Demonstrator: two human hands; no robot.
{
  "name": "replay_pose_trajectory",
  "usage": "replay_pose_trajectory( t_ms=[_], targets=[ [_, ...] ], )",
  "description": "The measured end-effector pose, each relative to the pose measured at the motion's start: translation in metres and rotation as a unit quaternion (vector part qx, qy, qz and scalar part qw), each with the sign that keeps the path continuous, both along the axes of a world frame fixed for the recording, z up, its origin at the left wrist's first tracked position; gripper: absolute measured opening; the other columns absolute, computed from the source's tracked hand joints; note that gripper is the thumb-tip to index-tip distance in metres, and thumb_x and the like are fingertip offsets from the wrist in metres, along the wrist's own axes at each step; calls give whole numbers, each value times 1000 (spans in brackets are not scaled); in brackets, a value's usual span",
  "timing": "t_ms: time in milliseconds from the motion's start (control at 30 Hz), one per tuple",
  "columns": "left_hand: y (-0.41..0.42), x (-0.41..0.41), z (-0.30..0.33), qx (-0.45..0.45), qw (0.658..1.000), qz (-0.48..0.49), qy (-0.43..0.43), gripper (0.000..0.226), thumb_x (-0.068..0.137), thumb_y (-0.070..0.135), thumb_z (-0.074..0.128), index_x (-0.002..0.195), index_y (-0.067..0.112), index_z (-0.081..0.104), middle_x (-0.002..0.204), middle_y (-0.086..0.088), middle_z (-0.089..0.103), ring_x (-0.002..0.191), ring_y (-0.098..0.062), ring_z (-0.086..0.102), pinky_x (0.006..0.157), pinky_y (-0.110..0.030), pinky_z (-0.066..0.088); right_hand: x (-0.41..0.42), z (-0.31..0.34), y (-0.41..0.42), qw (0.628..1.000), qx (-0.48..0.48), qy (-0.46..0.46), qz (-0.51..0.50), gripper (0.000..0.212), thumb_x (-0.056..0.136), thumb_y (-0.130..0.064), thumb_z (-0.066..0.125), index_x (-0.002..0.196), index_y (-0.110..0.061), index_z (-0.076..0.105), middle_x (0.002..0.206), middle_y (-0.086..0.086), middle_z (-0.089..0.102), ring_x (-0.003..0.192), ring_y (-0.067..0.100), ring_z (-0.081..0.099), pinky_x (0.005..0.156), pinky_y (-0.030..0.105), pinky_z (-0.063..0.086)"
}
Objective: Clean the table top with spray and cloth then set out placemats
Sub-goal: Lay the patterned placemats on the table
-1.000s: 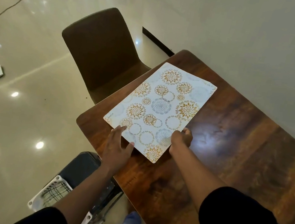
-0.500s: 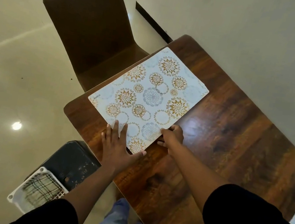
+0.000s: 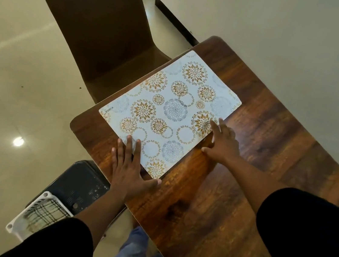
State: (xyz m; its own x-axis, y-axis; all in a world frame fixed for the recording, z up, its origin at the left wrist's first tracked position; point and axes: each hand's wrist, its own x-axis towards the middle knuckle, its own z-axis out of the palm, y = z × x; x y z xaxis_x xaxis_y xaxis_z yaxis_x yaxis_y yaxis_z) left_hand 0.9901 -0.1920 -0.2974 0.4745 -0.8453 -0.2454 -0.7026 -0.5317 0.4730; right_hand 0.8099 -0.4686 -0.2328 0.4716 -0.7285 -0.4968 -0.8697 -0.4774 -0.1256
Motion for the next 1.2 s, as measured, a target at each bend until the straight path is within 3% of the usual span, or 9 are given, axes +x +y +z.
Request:
replay_pose_trajectory(
  t_ms=[333, 500, 700, 1200],
  targets=[
    [-1, -1, -1, 26, 999, -9, -16, 144, 69, 101, 47, 170, 19, -14, 176, -4, -30, 159, -38, -33, 128, -65, -12, 5, 2, -19, 993, 8, 57, 99, 111, 86, -62, 73, 164, -42, -3, 175, 1, -8, 151, 48, 21, 107, 59, 45],
    [-2, -3, -2, 17, 1000, -5, -20, 137, 75, 93, 50, 170, 16, -13, 177, -5, -27, 160, -39, -31, 129, -68, -7, 6, 3, -20, 991, 17, 72, 107, 112, 87, -63, 73, 165, -39, -3, 175, 4, -8, 151, 51, 20, 107, 57, 46],
    [-2, -3, -1, 14, 1000, -5, -16, 134, 79, 89, 50, 170, 16, -15, 176, -5, -30, 160, -37, -33, 129, -65, -12, 10, 1, -23, 990, 18, 84, 114, 113, 86, -64, 73, 165, -37, -3, 174, 6, -9, 150, 53, 21, 108, 57, 46],
    [-2, -1, -2, 31, 999, -13, -15, 132, 78, 95, 39, 169, 18, -18, 175, -4, -32, 159, -36, -35, 128, -65, -12, 13, -3, -25, 988, 22, 93, 118, 117, 85, -63, 74, 165, -38, -7, 174, 7, -13, 149, 58, 17, 107, 58, 48]
  ],
)
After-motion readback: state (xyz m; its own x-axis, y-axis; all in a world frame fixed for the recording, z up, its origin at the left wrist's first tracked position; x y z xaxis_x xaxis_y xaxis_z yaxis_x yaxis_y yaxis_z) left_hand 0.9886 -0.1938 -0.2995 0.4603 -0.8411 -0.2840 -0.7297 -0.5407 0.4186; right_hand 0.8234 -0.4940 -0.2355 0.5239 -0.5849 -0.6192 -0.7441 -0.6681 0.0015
